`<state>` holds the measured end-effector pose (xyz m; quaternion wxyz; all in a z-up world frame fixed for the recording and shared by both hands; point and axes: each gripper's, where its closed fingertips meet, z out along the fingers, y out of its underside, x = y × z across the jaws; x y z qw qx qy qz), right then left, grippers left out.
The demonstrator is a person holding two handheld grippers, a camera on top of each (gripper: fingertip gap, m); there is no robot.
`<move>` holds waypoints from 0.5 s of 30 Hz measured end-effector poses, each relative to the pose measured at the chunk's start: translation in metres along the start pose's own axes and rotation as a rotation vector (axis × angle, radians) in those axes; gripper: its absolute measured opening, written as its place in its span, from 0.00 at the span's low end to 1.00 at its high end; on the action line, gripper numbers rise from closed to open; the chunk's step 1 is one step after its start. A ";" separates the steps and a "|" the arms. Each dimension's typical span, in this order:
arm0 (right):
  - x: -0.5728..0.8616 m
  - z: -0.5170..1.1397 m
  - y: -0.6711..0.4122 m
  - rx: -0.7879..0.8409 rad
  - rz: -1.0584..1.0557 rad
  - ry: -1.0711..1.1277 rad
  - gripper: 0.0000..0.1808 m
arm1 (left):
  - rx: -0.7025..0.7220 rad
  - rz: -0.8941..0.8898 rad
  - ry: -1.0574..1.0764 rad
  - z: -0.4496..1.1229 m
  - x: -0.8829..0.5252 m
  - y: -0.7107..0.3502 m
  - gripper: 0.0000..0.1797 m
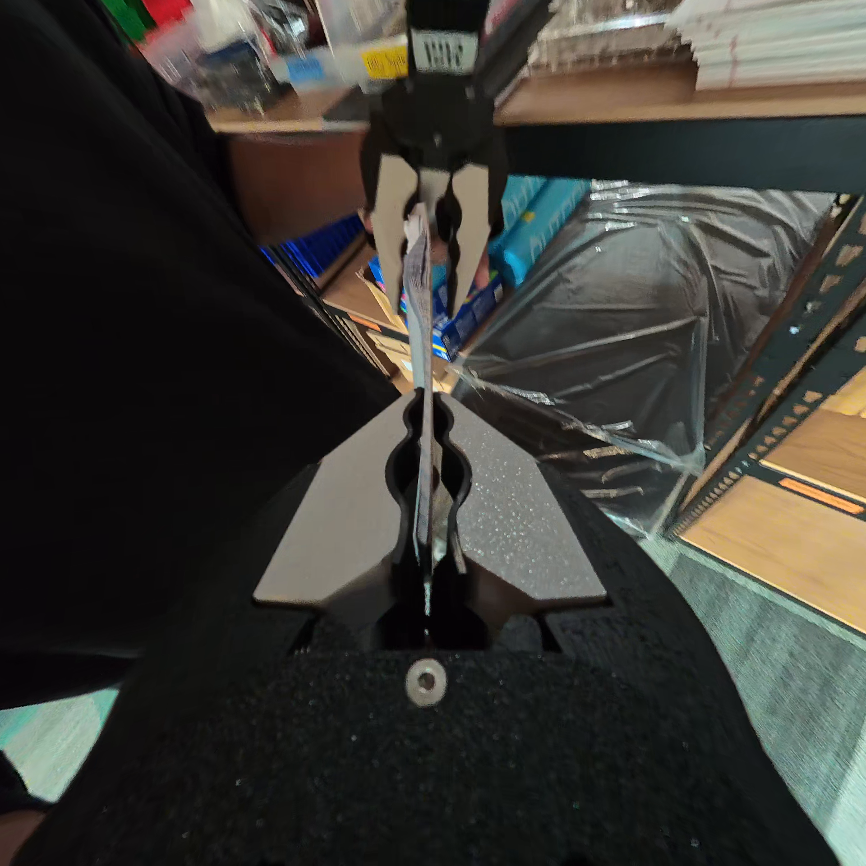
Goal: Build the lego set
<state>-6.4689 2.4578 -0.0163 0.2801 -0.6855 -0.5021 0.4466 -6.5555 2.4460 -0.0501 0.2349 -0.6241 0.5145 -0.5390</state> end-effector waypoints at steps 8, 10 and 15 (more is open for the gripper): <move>0.033 -0.052 -0.040 0.344 0.028 0.323 0.21 | 0.301 -0.057 -0.072 0.004 -0.012 -0.028 0.01; 0.041 -0.081 -0.039 0.438 0.020 0.529 0.30 | 0.345 -0.069 -0.102 0.003 -0.015 -0.029 0.01; 0.036 -0.082 -0.014 0.428 0.000 0.819 0.37 | 0.399 -0.096 -0.133 0.001 -0.016 -0.030 0.01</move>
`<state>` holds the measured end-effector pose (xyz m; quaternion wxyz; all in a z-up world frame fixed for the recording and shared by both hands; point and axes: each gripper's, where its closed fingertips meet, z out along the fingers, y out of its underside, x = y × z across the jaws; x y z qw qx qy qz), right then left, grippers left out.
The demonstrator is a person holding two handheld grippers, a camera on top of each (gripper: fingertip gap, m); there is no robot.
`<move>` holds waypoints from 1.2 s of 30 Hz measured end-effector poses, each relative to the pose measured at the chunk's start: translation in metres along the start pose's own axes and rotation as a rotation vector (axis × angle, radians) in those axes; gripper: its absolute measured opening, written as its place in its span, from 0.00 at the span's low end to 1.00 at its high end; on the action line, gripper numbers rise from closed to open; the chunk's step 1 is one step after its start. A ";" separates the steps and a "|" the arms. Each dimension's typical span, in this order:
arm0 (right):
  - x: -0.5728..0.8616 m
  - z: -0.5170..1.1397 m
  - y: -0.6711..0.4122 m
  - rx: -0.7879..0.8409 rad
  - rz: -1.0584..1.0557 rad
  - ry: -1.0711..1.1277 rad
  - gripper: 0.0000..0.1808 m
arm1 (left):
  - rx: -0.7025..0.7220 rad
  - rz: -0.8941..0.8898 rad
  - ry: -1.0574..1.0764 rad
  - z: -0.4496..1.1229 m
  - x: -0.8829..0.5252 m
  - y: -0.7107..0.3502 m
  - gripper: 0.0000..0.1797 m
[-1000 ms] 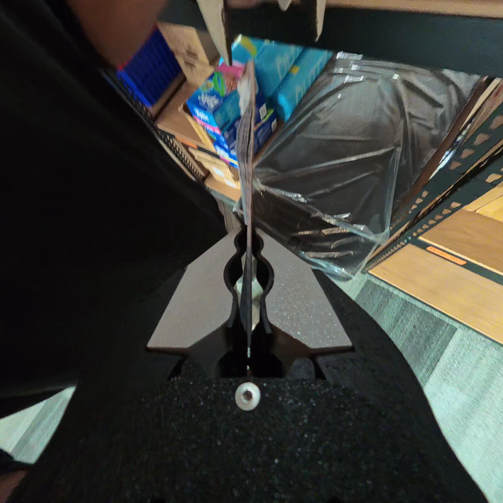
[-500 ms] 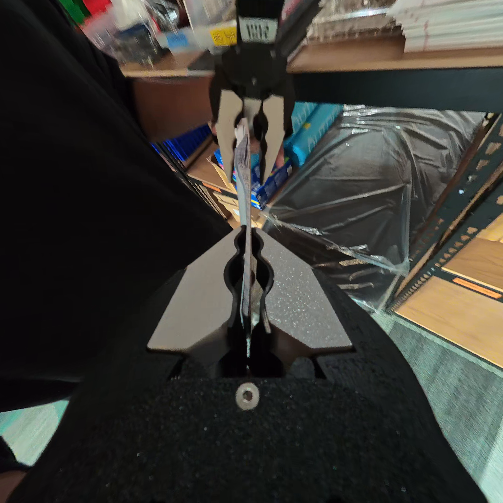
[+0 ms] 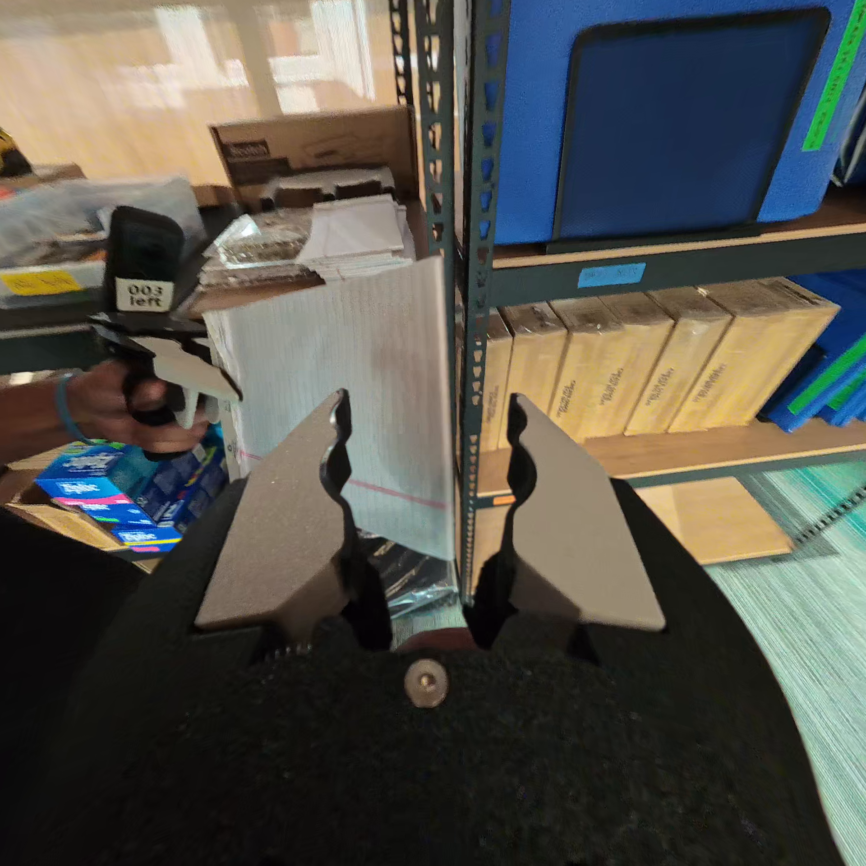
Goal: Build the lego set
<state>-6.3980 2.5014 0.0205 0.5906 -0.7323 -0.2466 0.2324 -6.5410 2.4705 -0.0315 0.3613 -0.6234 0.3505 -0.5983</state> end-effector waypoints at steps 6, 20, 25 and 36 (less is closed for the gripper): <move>-0.008 0.017 0.021 -0.108 -0.088 0.125 0.39 | -0.009 -0.020 -0.022 0.006 -0.005 0.002 0.01; 0.019 0.017 0.041 -0.228 -0.271 0.463 0.25 | 0.006 -0.038 -0.178 0.018 -0.019 0.011 0.01; 0.013 0.021 0.042 -0.214 -0.254 0.430 0.18 | 0.008 -0.048 -0.205 0.017 -0.022 0.013 0.02; -0.042 0.029 0.036 -0.203 -0.325 0.247 0.01 | 0.071 -0.073 -0.378 0.006 -0.057 0.006 0.01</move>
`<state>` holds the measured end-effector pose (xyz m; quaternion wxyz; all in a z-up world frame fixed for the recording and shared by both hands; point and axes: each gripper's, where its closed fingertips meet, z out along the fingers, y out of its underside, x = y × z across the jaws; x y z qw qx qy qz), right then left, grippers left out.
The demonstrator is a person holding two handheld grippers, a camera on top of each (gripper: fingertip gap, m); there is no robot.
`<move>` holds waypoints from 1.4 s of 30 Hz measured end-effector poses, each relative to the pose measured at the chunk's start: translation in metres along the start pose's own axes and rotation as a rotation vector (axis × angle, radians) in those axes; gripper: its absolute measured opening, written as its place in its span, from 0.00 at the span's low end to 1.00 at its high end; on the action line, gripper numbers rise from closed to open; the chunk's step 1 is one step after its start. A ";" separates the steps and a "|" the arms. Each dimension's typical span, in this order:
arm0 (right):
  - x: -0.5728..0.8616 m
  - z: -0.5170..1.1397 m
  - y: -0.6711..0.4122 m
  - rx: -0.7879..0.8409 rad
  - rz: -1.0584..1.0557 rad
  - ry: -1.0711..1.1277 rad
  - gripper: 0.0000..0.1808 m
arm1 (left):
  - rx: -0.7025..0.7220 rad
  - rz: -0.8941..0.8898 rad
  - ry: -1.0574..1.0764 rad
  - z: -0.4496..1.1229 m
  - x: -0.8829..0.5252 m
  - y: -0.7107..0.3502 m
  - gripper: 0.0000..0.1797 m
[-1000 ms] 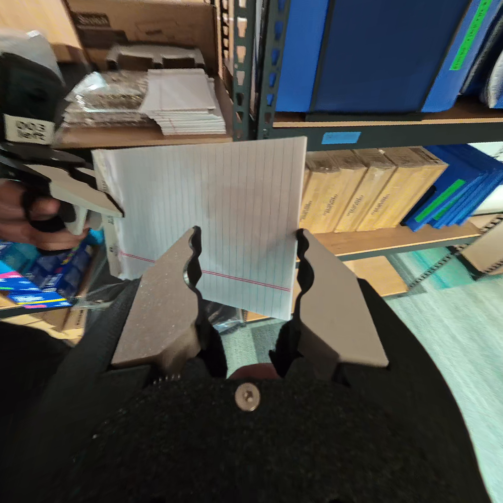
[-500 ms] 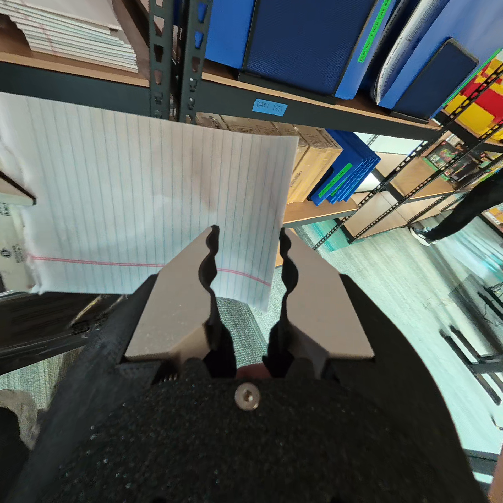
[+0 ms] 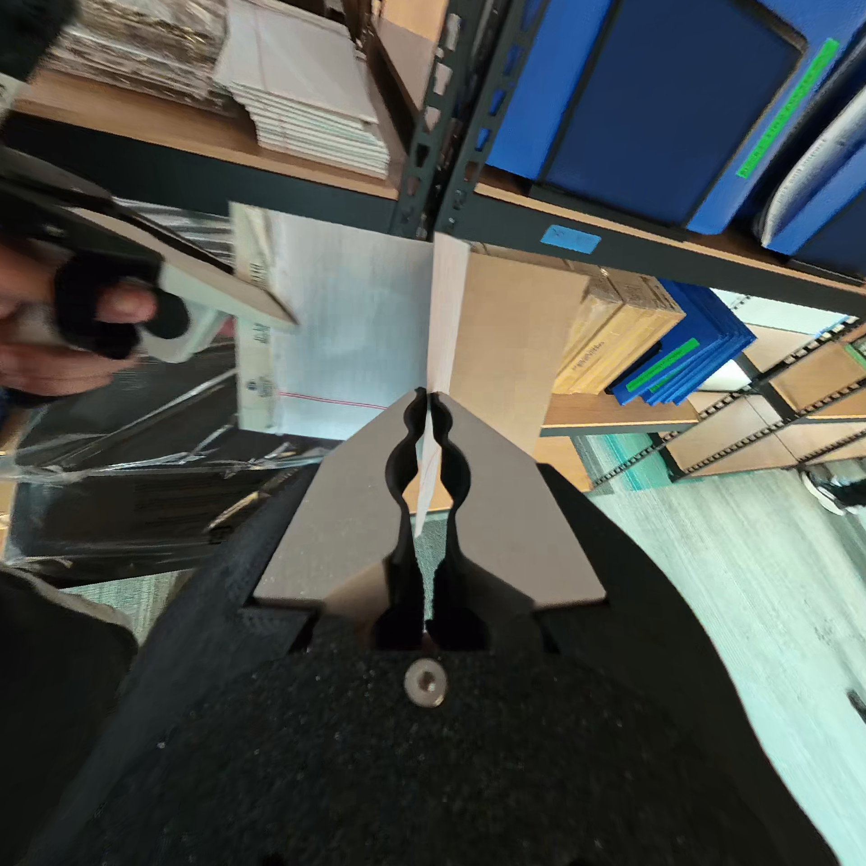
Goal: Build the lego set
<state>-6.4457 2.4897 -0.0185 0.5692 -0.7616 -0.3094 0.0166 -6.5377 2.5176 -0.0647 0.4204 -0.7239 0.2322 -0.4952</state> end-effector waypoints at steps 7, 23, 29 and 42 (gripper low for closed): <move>-0.065 -0.007 -0.031 0.051 0.014 -0.205 0.00 | 0.063 -0.055 -0.030 0.008 -0.014 -0.012 0.02; -0.138 -0.012 -0.034 0.014 0.061 -0.487 0.00 | 0.207 -0.179 0.035 0.010 -0.012 -0.033 0.01; -0.129 -0.014 -0.031 0.035 0.135 -0.462 0.01 | 0.318 -0.313 0.271 0.011 0.017 -0.055 0.01; -0.091 -0.049 -0.062 0.193 0.360 -0.485 0.15 | 0.311 -0.286 0.604 0.031 0.065 -0.074 0.02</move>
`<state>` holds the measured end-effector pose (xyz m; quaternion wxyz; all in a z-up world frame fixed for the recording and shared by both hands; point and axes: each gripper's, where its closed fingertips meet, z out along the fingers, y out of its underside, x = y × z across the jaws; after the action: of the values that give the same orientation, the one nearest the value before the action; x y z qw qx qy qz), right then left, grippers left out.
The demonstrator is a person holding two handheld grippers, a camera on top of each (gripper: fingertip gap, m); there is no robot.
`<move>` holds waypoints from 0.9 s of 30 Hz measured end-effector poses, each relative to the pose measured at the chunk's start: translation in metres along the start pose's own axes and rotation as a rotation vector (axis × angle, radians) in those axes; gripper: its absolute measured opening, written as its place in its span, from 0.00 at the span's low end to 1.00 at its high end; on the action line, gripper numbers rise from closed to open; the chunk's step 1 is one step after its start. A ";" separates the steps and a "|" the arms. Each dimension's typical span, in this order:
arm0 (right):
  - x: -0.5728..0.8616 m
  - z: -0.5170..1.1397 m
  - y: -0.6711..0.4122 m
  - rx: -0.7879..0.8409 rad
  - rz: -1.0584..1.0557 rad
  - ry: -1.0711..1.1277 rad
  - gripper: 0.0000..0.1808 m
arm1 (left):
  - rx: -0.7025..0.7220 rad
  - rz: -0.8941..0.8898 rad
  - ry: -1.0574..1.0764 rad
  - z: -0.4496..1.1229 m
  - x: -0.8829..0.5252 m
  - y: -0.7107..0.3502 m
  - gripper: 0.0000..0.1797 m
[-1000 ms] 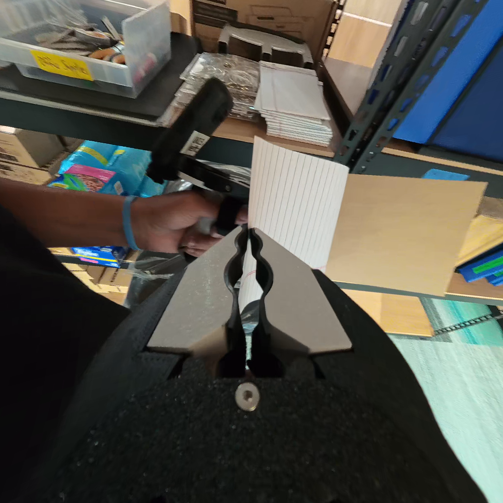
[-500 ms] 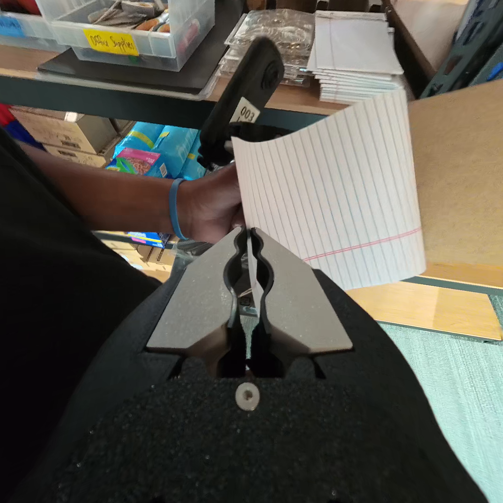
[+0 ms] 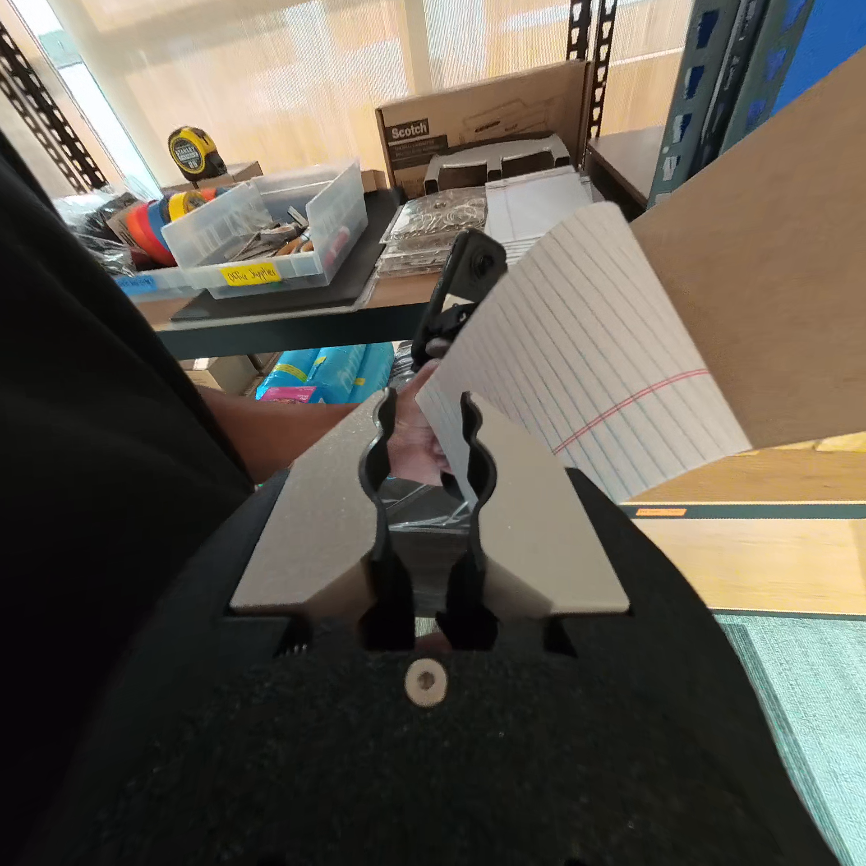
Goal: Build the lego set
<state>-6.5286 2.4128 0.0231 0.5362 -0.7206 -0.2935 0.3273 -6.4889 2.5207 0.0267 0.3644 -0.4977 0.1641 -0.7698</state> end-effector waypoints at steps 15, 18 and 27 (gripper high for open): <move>0.118 -0.145 -0.038 0.188 0.181 0.409 0.37 | -0.255 -0.078 0.140 0.014 0.020 0.034 0.01; 0.110 -0.172 -0.017 0.057 0.176 0.399 0.35 | -0.446 -0.100 0.208 0.005 0.030 0.069 0.01; 0.003 -0.191 0.074 -0.146 0.386 0.275 0.00 | -0.911 -0.284 0.495 -0.017 0.063 0.167 0.02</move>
<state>-6.3716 2.2857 -0.0088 0.4450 -0.8379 -0.0977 0.3006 -6.4528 2.3598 -0.0430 -0.0455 -0.4264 0.4934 -0.7568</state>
